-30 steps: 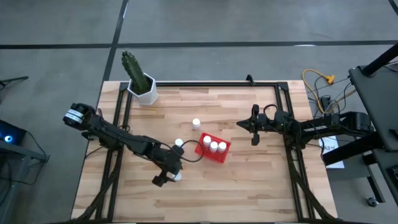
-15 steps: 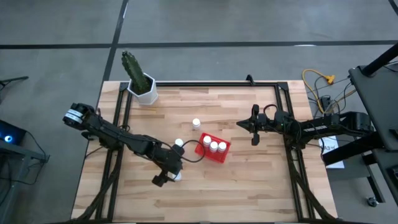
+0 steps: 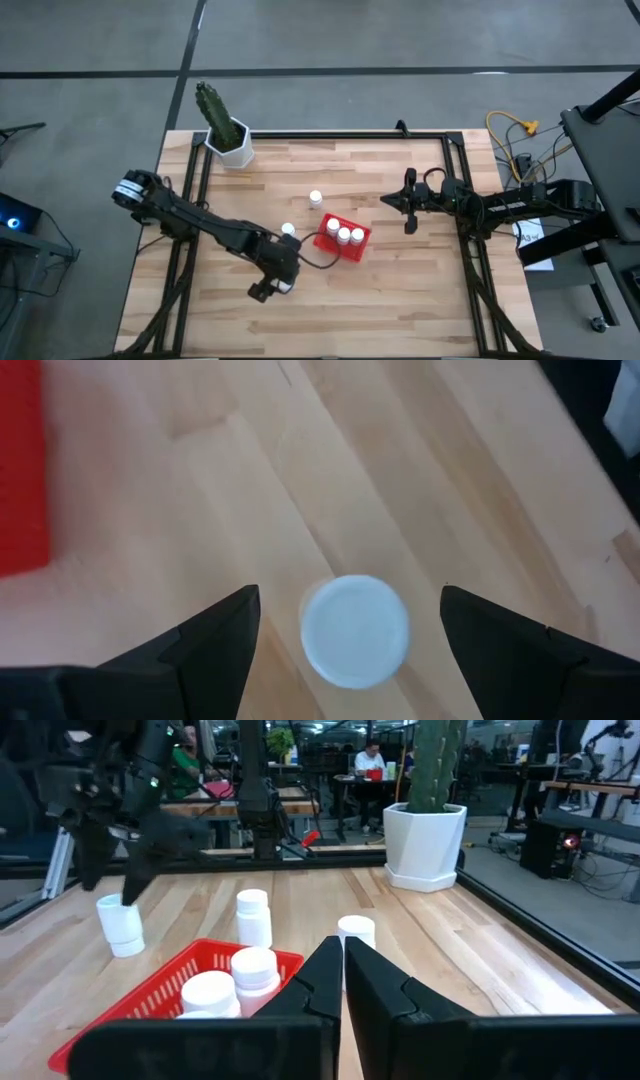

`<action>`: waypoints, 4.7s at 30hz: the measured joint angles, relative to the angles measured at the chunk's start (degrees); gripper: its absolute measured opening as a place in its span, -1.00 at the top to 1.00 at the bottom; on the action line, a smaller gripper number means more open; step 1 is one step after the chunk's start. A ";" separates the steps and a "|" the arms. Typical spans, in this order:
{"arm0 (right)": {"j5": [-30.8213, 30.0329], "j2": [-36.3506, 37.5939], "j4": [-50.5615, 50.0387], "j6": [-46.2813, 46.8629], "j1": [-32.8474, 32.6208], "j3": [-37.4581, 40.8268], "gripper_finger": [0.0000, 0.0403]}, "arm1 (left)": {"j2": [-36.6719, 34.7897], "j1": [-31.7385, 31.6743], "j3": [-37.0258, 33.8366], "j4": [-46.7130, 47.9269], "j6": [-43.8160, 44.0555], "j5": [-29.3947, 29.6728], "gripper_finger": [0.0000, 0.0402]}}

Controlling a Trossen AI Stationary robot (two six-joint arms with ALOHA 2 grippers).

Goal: Pick and place pill bottles into a basket
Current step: Put the white pill bottle into the red bin

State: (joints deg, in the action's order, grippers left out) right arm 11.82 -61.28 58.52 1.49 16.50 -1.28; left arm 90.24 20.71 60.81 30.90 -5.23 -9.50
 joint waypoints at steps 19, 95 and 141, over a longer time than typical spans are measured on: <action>0.28 0.00 -0.02 -0.16 -0.03 0.00 0.96 | 1.88 0.00 0.03 2.19 0.35 2.86 -0.45; 0.35 -0.02 -1.09 -0.40 -0.01 0.00 0.96 | 4.09 0.31 -0.23 0.06 1.90 1.40 0.12; 0.32 0.00 -0.89 0.06 -1.40 -2.94 0.96 | -26.92 0.26 -7.79 -8.37 -11.73 35.83 0.12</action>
State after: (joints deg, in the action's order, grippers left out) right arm 12.14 -61.28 57.63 1.54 15.10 -4.22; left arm 63.31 20.97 53.02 22.54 -16.96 26.34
